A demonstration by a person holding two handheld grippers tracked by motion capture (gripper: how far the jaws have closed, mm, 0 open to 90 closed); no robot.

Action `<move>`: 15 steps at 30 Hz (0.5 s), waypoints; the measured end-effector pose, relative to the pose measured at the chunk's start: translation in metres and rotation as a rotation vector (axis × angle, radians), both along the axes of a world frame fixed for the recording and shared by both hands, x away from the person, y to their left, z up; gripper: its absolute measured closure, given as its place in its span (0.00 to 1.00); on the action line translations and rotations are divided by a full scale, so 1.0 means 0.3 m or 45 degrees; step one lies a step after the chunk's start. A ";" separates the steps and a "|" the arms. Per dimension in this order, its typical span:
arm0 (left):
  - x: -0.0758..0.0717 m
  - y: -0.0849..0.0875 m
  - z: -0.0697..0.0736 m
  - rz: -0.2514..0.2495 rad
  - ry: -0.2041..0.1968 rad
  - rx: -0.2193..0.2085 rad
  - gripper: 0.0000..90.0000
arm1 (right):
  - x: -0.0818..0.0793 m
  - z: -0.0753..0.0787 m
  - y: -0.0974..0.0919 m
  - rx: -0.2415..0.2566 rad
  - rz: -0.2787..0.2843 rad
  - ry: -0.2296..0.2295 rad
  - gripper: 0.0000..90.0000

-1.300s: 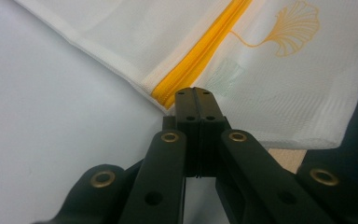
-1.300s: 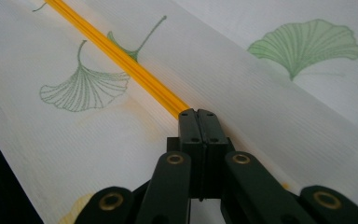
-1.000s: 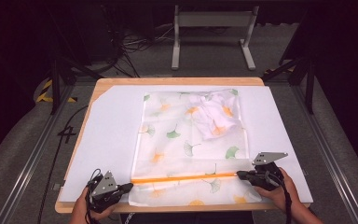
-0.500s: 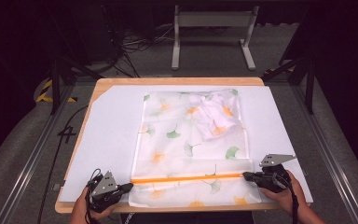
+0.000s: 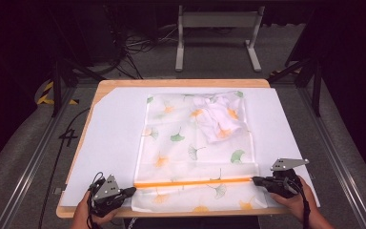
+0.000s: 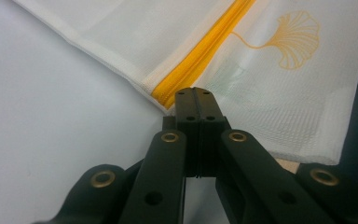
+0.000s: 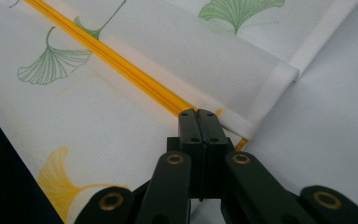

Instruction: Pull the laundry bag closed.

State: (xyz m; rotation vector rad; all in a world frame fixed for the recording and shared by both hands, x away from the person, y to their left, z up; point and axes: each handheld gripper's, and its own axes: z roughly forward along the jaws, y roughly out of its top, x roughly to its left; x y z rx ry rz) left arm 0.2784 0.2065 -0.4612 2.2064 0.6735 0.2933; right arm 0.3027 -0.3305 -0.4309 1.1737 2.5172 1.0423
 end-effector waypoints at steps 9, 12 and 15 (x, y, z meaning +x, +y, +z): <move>0.000 0.000 0.000 0.000 -0.001 0.001 1.00 | -0.001 -0.004 -0.005 0.013 -0.006 -0.003 1.00; 0.000 0.000 0.001 -0.001 -0.002 0.003 1.00 | -0.003 -0.005 -0.007 0.018 -0.006 -0.005 1.00; 0.002 0.000 0.001 -0.004 0.003 0.003 1.00 | -0.008 -0.011 -0.011 0.030 -0.004 -0.012 1.00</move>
